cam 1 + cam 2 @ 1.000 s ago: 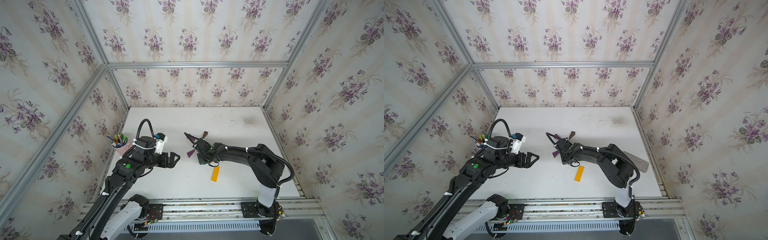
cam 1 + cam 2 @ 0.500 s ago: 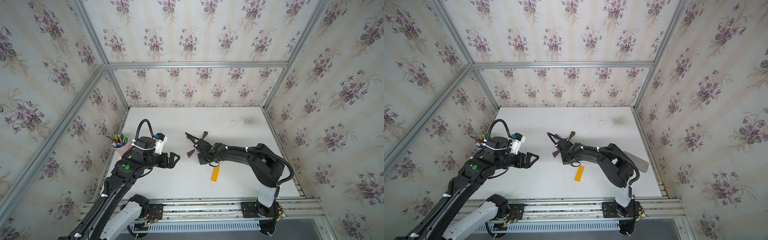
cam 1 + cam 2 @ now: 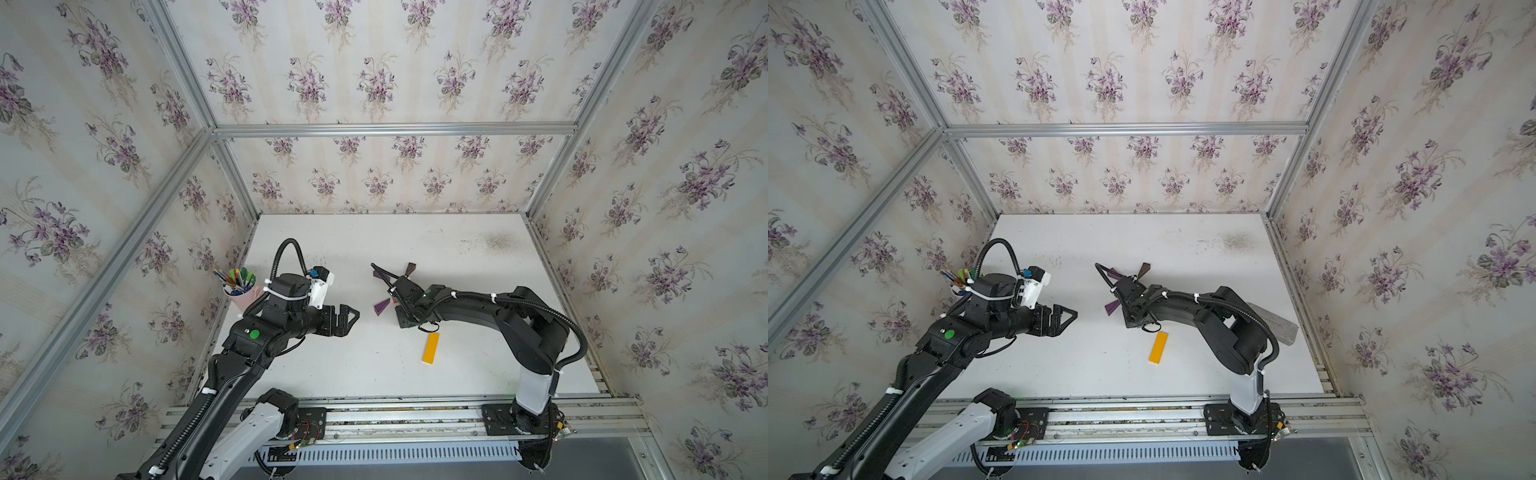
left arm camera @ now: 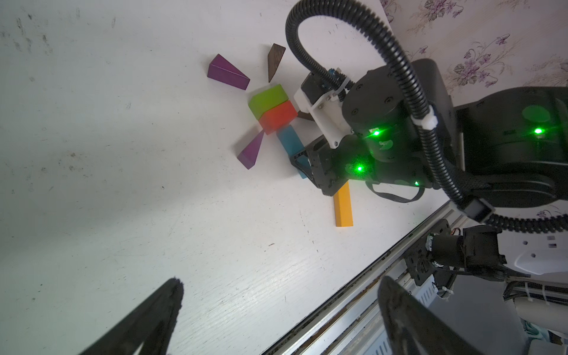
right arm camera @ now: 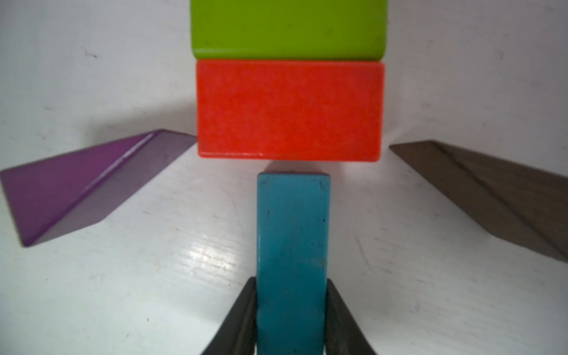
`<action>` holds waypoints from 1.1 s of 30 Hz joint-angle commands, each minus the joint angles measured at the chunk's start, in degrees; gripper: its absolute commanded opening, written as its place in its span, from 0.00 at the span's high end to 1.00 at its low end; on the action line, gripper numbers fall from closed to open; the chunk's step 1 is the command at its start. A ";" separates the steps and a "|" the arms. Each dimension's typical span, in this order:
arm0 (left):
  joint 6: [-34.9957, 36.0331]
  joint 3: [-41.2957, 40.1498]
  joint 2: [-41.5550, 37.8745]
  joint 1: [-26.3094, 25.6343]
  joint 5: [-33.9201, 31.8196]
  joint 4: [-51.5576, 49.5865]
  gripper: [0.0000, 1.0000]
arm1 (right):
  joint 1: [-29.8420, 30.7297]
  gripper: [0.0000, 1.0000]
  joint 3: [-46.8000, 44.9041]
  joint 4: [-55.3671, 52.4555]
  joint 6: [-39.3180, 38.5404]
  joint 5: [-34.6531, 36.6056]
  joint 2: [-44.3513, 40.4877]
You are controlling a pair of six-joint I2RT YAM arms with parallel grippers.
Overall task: Assemble a small pinwheel with building blocks
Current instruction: Assemble the building block at the center of the board.
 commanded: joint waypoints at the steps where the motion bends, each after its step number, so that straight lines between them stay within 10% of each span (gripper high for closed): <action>1: 0.03 0.00 -0.07 0.09 -0.40 0.04 0.01 | -0.07 0.66 0.50 0.85 -0.06 -0.16 0.42; 19: 0.24 -0.05 -0.26 0.34 0.04 -0.16 0.01 | -0.03 0.43 0.18 -0.44 0.42 1.18 -1.81; 33: -0.01 0.92 -0.02 0.29 0.53 -0.16 0.01 | 0.01 0.44 -1.42 -4.05 2.82 1.91 -10.50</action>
